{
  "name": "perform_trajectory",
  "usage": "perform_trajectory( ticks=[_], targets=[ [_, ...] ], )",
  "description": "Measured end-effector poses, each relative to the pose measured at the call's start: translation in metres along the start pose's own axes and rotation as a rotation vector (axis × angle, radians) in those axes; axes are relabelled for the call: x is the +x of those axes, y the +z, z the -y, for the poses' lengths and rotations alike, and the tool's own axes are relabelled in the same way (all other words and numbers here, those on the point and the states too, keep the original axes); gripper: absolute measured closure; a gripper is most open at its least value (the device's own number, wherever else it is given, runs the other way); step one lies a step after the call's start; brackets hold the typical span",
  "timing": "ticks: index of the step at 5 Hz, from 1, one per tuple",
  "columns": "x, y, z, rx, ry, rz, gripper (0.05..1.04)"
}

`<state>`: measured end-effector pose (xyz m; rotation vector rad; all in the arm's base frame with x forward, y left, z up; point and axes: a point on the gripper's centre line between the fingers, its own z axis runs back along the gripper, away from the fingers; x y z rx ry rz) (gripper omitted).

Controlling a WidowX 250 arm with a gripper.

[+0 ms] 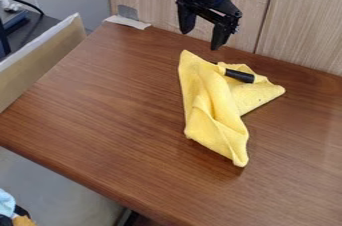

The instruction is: Fold the cloth from bottom right to top left

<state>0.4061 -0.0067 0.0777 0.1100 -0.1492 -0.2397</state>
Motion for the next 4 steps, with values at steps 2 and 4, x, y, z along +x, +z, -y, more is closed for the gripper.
perform_trajectory(
  ticks=[2,4],
  targets=[
    [-0.012,-0.023,0.009,-0.017,-0.024,-0.046,0.083],
    [-0.028,0.008,0.04,0.008,-0.082,0.026,0.083]
  ],
)
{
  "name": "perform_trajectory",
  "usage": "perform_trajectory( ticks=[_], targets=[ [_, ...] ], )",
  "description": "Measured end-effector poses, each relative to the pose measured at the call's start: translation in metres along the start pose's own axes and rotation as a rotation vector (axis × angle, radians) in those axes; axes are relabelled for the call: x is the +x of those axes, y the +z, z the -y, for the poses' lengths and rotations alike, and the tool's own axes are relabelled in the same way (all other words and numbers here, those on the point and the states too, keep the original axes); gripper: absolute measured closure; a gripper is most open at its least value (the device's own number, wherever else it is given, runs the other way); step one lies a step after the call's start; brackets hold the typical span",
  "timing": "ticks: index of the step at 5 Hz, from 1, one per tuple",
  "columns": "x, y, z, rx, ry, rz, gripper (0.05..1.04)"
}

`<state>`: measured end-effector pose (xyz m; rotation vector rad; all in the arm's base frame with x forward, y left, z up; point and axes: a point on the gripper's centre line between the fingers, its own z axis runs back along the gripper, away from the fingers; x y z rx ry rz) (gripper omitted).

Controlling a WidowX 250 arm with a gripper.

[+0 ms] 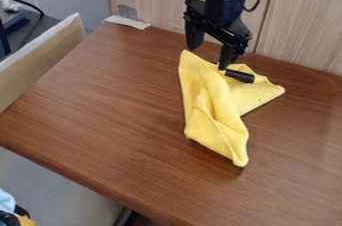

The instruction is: Fold the cloth from bottom right to top left

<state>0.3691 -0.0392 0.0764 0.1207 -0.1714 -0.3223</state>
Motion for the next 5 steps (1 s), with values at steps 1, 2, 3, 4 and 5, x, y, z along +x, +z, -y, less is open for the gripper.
perform_trajectory(
  ticks=[1,2,3,4,5],
  targets=[
    [-0.008,0.01,0.032,0.016,-0.092,0.015,0.083],
    [-0.022,0.011,0.062,0.017,-0.166,0.025,0.083],
    [-0.041,0.004,0.09,0.009,-0.242,0.031,0.083],
    [-0.058,-0.008,0.106,-0.004,-0.296,0.007,0.083],
    [-0.065,-0.013,0.112,-0.01,-0.328,0.012,0.083]
  ],
)
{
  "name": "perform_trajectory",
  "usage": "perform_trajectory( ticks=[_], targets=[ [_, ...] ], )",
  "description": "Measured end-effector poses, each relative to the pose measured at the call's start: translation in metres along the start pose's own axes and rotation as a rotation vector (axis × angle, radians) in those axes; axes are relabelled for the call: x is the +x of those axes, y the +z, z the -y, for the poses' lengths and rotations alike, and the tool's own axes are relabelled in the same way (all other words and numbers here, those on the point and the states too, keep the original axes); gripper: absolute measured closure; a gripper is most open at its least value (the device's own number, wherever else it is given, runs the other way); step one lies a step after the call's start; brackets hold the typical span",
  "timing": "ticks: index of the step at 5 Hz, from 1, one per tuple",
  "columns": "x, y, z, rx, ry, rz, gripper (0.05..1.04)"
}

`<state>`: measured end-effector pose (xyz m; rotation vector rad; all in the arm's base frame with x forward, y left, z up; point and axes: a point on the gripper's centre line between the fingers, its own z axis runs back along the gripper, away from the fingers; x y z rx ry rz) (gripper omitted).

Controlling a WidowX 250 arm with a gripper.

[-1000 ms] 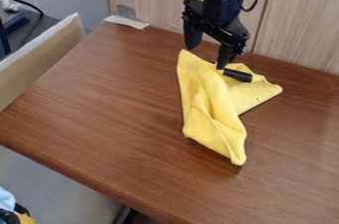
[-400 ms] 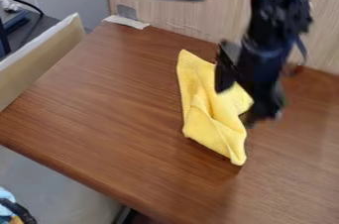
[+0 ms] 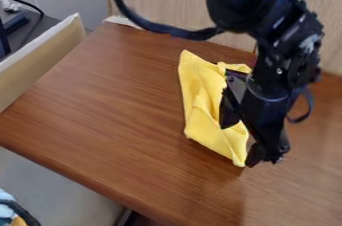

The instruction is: Fold the cloth from bottom right to top left

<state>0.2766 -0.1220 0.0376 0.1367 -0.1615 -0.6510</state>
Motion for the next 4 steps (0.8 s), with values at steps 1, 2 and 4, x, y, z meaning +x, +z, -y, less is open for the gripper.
perform_trajectory(
  ticks=[1,2,4],
  targets=[
    [-0.005,-0.017,0.005,-0.018,-0.016,-0.034,0.083],
    [-0.006,-0.029,0.009,-0.032,-0.031,-0.069,0.083],
    [-0.005,-0.048,0.008,-0.056,-0.03,-0.103,0.358]
  ],
)
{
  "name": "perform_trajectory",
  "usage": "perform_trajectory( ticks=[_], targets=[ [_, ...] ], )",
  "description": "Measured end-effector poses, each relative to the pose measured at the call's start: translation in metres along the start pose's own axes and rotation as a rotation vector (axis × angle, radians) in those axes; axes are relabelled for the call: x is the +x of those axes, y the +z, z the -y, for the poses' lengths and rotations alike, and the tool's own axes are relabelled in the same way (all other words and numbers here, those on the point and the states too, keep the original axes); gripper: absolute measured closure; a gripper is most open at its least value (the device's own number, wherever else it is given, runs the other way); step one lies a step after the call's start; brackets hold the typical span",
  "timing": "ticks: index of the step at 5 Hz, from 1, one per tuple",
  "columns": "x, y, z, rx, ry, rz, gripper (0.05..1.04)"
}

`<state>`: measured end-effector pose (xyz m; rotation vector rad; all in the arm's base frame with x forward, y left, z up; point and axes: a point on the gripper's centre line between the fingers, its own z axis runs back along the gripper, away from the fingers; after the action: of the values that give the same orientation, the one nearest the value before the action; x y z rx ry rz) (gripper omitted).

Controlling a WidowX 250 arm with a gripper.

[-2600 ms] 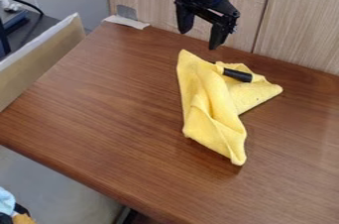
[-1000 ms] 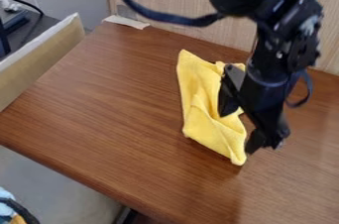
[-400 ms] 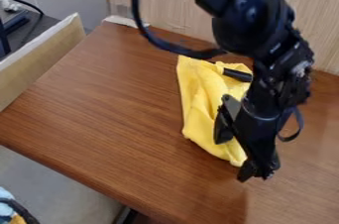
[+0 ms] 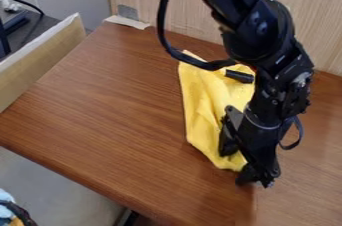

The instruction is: Fold the cloth from bottom right to top left

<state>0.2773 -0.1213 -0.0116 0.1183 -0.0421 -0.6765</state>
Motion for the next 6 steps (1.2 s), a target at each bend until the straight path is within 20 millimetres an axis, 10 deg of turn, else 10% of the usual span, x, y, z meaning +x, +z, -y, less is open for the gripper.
perform_trajectory(
  ticks=[2,3,6],
  targets=[
    [0.0,0.0,-0.004,0.022,0.035,-0.001,0.898],
    [-0.001,0.0,-0.004,0.02,0.034,-0.003,1.009],
    [0.022,0.042,-0.043,0.037,0.128,0.108,1.024]
  ],
)
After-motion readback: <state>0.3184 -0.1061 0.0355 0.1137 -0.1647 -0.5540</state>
